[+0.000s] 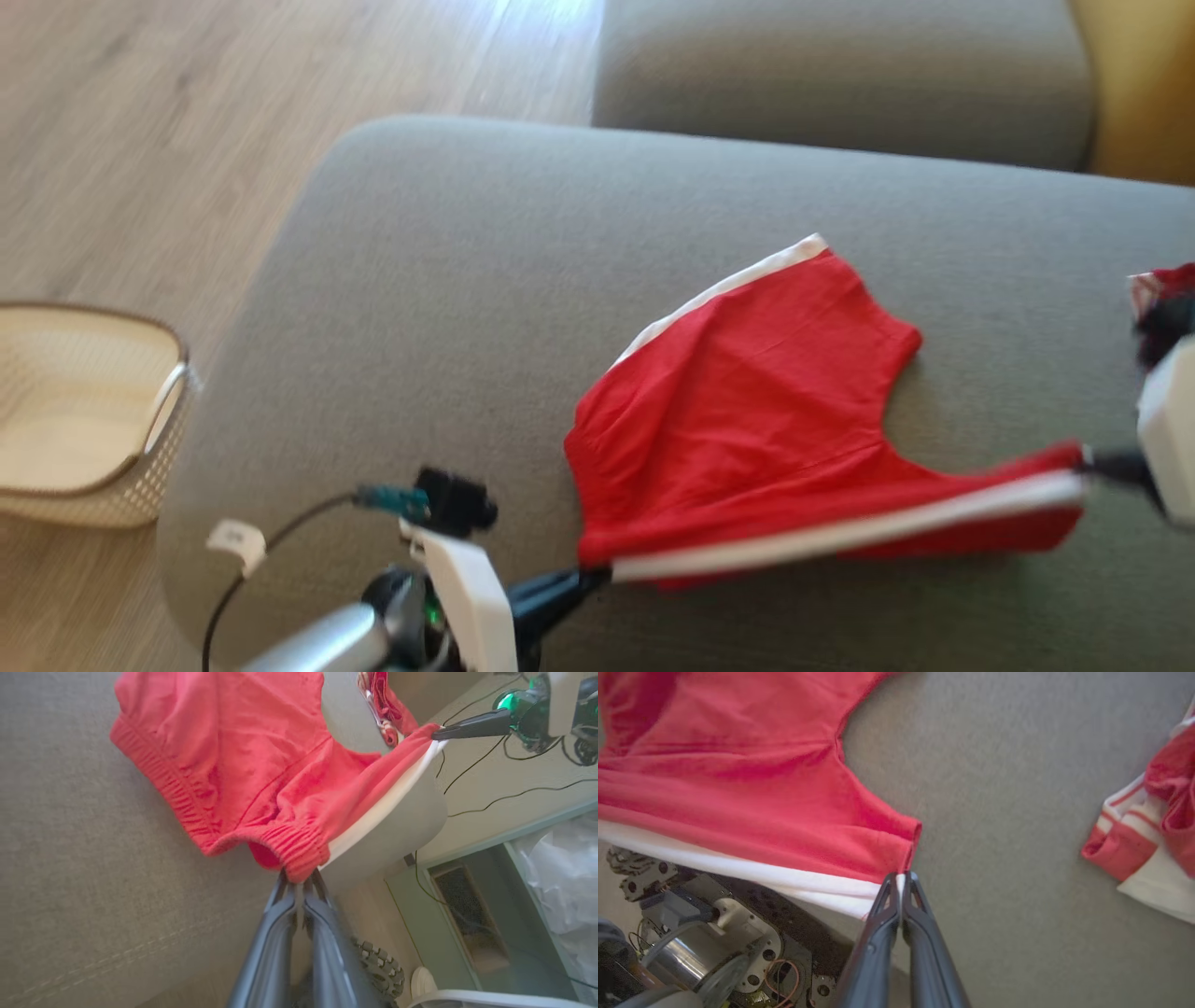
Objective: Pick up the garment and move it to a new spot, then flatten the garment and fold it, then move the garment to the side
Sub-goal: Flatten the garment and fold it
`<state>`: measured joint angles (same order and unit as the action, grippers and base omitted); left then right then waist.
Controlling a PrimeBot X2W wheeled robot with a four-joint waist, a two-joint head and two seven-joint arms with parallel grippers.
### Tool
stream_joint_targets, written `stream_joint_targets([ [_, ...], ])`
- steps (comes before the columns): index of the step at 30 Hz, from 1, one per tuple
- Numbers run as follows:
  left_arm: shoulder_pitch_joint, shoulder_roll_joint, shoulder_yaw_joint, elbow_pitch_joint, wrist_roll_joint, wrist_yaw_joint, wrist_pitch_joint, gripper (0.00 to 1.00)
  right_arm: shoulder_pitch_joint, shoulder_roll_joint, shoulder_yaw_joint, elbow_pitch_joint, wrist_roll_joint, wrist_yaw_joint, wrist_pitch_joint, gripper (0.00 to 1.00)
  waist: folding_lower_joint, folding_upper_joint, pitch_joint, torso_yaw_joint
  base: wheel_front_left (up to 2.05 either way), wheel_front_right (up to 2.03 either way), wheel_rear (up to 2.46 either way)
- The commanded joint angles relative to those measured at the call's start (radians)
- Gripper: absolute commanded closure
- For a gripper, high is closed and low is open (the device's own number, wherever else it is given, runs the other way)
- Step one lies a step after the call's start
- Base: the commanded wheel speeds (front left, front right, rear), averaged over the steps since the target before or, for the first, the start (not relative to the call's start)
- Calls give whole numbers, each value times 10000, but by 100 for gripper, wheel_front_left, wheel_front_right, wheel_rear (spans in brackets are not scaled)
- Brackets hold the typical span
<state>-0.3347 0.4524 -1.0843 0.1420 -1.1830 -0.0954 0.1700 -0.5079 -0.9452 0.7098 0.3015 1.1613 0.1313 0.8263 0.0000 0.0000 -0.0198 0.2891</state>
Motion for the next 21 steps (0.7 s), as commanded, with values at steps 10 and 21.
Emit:
stream_joint_targets([
  [10, -1573, -146, 990, -327, -319, -167, -266, 100, -2071, 979, -1428, 874, -909, -6, -69, 100, 0, 0, 1342, 1070, 0, 0, 0],
  [21, -2531, -1424, 1011, 874, -665, -325, -500, 100, -3751, 2005, -1954, 2241, -2567, -6, -1050, 100, 0, 0, 2526, 1778, 0, 0, 0],
])
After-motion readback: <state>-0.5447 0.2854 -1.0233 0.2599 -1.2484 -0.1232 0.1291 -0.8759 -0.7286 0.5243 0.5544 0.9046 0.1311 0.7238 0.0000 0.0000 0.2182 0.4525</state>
